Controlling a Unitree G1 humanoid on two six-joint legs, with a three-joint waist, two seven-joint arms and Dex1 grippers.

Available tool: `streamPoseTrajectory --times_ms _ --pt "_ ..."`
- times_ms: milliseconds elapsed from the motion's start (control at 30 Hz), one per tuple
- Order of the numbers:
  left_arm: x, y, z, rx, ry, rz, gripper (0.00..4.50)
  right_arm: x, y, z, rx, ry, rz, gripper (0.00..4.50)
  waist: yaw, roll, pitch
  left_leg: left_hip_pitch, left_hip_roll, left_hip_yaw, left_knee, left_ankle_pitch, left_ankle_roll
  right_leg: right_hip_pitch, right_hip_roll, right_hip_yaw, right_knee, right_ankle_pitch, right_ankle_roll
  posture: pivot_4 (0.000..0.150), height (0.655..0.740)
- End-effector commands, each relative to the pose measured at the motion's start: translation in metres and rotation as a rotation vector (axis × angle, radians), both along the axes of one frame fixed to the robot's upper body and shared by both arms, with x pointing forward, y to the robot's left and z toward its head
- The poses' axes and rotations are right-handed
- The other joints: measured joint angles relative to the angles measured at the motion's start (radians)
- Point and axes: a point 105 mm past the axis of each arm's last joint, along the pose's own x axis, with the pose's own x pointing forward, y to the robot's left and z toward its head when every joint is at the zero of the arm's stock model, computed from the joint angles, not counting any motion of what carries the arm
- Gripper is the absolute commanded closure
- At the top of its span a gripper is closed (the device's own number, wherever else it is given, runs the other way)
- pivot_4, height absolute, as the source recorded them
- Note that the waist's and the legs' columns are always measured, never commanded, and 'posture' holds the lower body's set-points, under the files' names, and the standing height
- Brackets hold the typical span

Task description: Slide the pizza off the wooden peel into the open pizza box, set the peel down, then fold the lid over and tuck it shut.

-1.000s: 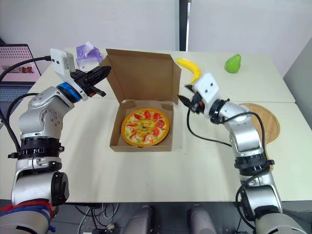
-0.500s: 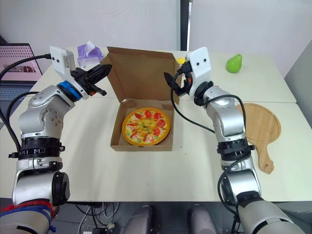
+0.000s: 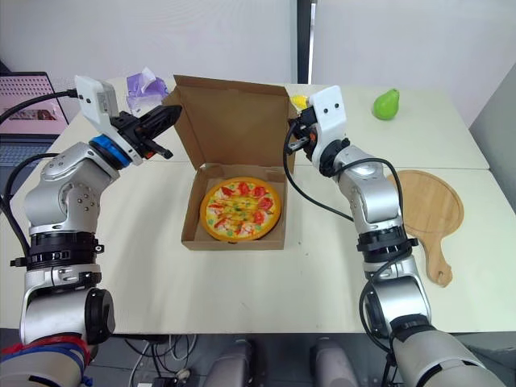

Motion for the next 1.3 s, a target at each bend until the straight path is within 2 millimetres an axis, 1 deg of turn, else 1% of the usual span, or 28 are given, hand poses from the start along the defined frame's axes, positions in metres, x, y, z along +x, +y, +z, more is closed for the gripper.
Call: streamPoseTrajectory --times_ms 33,100,167,333,667,900,1133,1300 --pt "-0.007 0.003 0.017 0.021 -0.056 0.007 4.50 -0.009 0.008 0.035 0.015 -0.127 0.042 4.48 0.000 0.000 0.000 -0.001 0.000 0.000 0.000 0.000 0.000 -0.001 0.000 0.000 0.000 0.000 0.000 0.150 0.7400" --pt "-0.008 0.005 0.017 0.045 -0.040 0.014 4.50 -0.015 0.014 0.039 -0.002 -0.143 0.078 4.48 0.000 0.000 0.000 -0.002 0.000 0.000 0.000 0.000 0.000 -0.002 0.000 0.000 0.001 0.000 0.000 0.150 0.7400" --pt "-0.010 0.003 0.020 0.060 -0.029 -0.002 4.50 -0.021 0.021 0.039 -0.015 -0.143 0.114 4.48 -0.001 0.000 0.000 -0.004 0.000 0.000 0.002 0.000 0.000 -0.004 0.000 0.000 0.001 0.000 0.000 0.150 0.7400" --pt "-0.019 -0.005 0.018 0.094 0.001 -0.031 4.50 -0.032 0.033 0.034 -0.044 -0.121 0.154 4.48 0.000 0.000 0.000 -0.007 0.000 -0.001 0.004 0.000 0.000 -0.006 0.000 -0.001 0.002 0.000 0.000 0.150 0.7400" --pt "-0.039 -0.010 0.005 0.061 0.026 0.013 4.50 -0.047 0.043 0.023 -0.029 -0.064 0.161 4.48 0.000 0.000 0.000 -0.008 0.001 -0.001 0.007 0.000 0.000 -0.006 0.000 -0.001 0.003 0.000 0.000 0.150 0.7400" --pt "-0.054 -0.003 -0.008 0.053 0.027 0.081 4.50 -0.064 0.052 0.006 -0.009 0.004 0.198 4.48 -0.002 0.000 0.000 -0.008 0.001 -0.001 0.007 0.000 0.000 -0.005 0.000 0.000 0.004 0.000 0.000 0.150 0.7400" --pt "-0.067 -0.007 -0.025 0.035 0.039 0.106 4.50 -0.076 0.056 -0.012 0.025 0.110 0.237 4.48 -0.002 0.000 0.000 -0.008 0.001 -0.002 0.008 0.000 0.000 -0.005 0.000 0.000 0.004 0.000 0.000 0.150 0.7400" --pt "-0.074 -0.009 -0.037 0.027 0.047 0.122 4.50 -0.081 0.054 -0.021 0.044 0.172 0.237 4.48 -0.002 0.000 0.000 -0.008 0.001 -0.002 0.008 0.000 0.000 -0.005 0.000 0.000 0.005 0.000 0.000 0.150 0.7400"
